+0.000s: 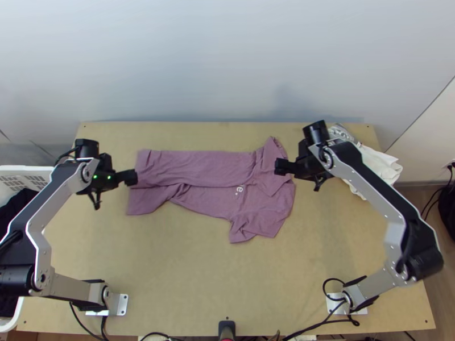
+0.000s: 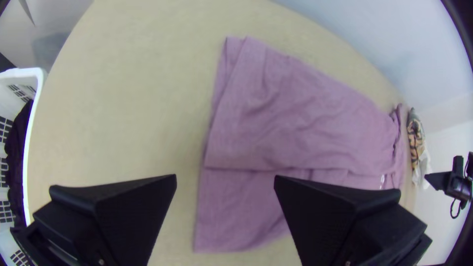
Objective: Fold the t-shirt
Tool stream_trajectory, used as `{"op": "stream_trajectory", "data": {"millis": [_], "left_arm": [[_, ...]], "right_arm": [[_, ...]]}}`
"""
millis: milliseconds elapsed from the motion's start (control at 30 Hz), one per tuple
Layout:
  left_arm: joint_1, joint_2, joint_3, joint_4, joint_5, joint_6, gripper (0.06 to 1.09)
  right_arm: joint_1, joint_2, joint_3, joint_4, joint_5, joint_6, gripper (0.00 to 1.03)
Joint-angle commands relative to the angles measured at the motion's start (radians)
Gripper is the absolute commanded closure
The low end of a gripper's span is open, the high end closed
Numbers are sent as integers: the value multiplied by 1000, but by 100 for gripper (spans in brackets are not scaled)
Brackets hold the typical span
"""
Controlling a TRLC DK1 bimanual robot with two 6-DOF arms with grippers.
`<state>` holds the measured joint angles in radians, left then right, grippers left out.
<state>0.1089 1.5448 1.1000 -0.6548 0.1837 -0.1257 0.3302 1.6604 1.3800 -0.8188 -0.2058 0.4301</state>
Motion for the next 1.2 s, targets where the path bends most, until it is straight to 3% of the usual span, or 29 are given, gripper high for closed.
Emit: {"op": "stream_trajectory", "data": {"millis": [0,367,567,633,767,900,1167], "left_arm": [[34,-81,-66,-157,13,129,12],[-40,-129,-241,-35,-41,123,13],[-64,-111,-302,38,-64,103,26],[-67,-92,-313,58,-73,100,37],[-71,-83,-327,98,-81,106,81],[-100,-88,-325,107,-82,112,105],[-114,-138,-293,109,-82,87,105]], "right_arm": [[-25,-137,-45,-57,-15,70,4],[46,-307,-111,-56,-14,19,4],[86,-332,-145,-56,-15,10,4],[104,-337,-160,-57,-15,1,4],[145,-337,-177,-69,-15,-16,4],[185,-335,-211,-85,-15,-40,5],[319,-320,-357,-68,-15,-56,5]]}}
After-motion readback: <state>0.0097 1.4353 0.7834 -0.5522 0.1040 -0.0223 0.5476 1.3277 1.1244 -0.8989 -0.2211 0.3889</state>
